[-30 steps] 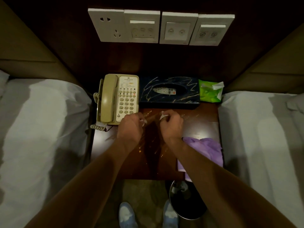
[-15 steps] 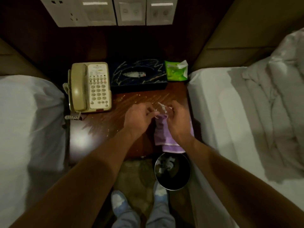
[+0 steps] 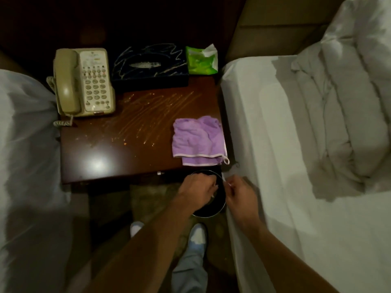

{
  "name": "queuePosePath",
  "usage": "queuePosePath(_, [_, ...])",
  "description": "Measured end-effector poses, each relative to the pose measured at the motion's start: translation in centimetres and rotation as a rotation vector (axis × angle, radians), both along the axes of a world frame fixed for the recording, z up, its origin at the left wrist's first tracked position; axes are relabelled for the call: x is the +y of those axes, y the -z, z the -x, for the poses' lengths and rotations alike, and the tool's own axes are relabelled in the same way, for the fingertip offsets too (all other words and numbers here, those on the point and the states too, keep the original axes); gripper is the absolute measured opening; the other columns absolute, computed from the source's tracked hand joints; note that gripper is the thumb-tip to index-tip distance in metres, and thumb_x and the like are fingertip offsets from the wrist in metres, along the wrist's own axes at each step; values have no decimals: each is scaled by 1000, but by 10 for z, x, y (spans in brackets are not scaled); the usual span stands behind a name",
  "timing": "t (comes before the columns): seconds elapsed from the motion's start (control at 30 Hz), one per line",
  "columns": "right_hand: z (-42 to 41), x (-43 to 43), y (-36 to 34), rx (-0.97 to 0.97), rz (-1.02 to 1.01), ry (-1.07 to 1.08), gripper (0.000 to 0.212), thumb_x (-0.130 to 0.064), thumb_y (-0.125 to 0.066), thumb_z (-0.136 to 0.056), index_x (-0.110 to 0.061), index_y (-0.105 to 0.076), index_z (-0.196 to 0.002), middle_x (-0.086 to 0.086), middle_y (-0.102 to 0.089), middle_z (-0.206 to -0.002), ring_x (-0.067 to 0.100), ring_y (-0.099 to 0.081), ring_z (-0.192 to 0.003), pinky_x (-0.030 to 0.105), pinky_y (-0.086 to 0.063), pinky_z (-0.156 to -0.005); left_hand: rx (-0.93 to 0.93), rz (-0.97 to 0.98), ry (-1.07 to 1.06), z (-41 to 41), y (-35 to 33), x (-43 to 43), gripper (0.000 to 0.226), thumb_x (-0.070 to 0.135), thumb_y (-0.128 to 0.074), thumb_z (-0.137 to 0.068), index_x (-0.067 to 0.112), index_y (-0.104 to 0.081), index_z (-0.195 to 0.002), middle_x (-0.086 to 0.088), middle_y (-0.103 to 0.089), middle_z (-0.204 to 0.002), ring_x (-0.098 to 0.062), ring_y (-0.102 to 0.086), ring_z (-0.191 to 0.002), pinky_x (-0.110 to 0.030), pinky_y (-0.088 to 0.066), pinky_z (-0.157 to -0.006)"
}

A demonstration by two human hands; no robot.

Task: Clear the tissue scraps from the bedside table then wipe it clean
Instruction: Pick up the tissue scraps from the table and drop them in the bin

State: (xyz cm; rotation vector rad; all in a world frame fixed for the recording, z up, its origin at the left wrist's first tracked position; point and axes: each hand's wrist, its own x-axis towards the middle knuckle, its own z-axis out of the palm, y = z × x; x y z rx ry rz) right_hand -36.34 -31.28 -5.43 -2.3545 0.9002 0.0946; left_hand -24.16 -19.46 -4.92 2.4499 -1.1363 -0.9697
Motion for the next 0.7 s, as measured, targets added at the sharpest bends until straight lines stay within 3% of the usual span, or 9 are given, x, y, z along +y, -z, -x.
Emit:
queuePosePath(0.13, [16,2,37,133,-72,-10,6,-17,-61,-95,-16,-60,-90,9,-67,-79,32,-65,-72,42,-50,-61,66,-229,-38,27,37,4,26,23,-57,-100,21,-63,-125,-9,-71,-117,-31,-67,-109,-43,-56,-91])
queuePosePath(0.23, [20,6,60,182,-139,-30,4,-16,-62,-92,-14,-59,-92,11,-69,-78,36,-67,-75,45,-53,-63,131,-273,-113,38,56,2,31,17,-61,-95,22,-65,-126,-9,-70,-122,-30,-66,-116,-41,-54,-98])
queuePosePath(0.33, [18,7,73,293,-141,-66,19,-25,-58,-96,-11,-59,-109,17,-71,-95,39,-69,-89,45,-56,-73,169,-242,-188,43,67,-4,37,25,-55,-100,21,-59,-136,-10,-69,-126,-32,-63,-120,-43,-53,-99])
queuePosePath(0.43, [16,1,73,394,-129,-109,40,-17,-59,-91,-12,-55,-131,18,-69,-114,39,-67,-105,44,-56,-86,228,-233,-196,39,72,-7,56,22,-65,-94,21,-48,-147,-11,-66,-132,-34,-61,-124,-42,-52,-101])
queuePosePath(0.57, [14,-9,58,310,-124,-32,39,-8,-62,-84,-8,-60,-122,17,-66,-113,37,-65,-103,41,-53,-85,210,-244,-164,27,68,-8,51,20,-67,-91,20,-53,-140,-10,-65,-131,-32,-61,-121,-42,-52,-101])
queuePosePath(0.7, [2,-23,33,163,-28,-55,38,-6,-61,-76,-10,-62,-113,14,-63,-106,38,-62,-98,42,-52,-82,130,-175,-105,6,47,-5,35,23,-58,-97,19,-57,-132,-7,-64,-125,-28,-62,-114,-42,-53,-96])
